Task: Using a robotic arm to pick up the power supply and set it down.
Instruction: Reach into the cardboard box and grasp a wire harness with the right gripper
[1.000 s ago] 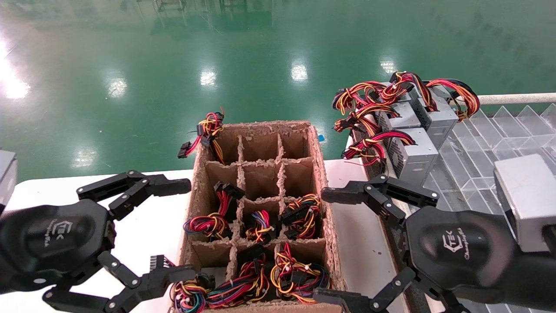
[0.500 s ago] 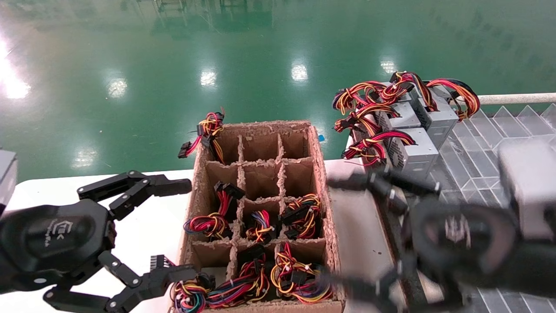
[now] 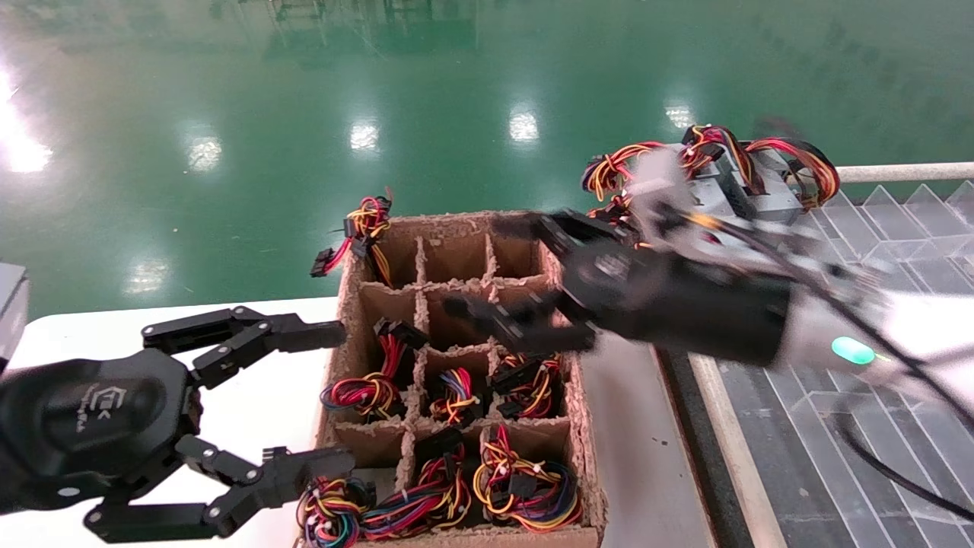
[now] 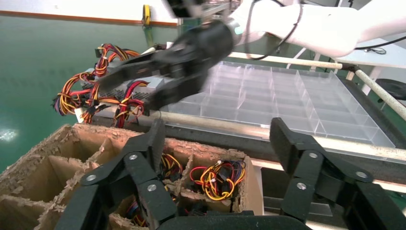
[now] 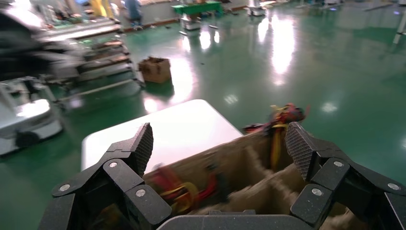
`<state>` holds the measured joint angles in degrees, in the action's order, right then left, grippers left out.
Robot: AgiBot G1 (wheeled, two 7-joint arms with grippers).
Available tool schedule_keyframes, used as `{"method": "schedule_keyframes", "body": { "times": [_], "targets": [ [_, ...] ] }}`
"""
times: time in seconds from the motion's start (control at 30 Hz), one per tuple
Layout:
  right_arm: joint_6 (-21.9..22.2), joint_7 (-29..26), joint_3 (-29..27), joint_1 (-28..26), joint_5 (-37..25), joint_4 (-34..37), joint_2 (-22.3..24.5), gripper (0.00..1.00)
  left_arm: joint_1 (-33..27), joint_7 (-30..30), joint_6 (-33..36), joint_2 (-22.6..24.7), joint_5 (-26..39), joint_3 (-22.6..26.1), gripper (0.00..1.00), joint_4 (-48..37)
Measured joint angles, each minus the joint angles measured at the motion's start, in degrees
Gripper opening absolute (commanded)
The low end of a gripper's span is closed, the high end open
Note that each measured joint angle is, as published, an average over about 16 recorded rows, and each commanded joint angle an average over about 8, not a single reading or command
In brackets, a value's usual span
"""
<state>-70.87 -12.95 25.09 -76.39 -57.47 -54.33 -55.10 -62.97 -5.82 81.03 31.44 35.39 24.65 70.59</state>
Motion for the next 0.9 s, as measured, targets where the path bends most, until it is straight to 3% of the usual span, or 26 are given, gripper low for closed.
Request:
{"method": "schedule_keyframes", "body": {
  "times": [0.37,0.5,0.67,0.73,0.9],
  "targets": [
    [9.13,5.69,4.14,-9.90,-5.87,24.77,-17.37,1.00,0.00,0.00,0.00,0.00,0.00,0.00,0.00,0.00],
    [11.87,7.75,5.42,-11.53,-5.44,30.55,-21.05,1.00,0.00,0.00,0.00,0.00,0.00,0.00,0.00,0.00],
    [15.07,8.95,8.02,-12.06,-3.19,32.97,-23.23,0.97,0.00,0.00,0.00,0.00,0.00,0.00,0.00,0.00],
    [16.37,8.88,9.56,-11.96,-1.99,32.66,-23.52,0.77,0.00,0.00,0.00,0.00,0.00,0.00,0.00,0.00],
    [20.75,7.64,14.56,-11.32,1.44,30.10,-23.76,0.15,0.00,0.00,0.00,0.00,0.00,0.00,0.00,0.00]
  ]
}}
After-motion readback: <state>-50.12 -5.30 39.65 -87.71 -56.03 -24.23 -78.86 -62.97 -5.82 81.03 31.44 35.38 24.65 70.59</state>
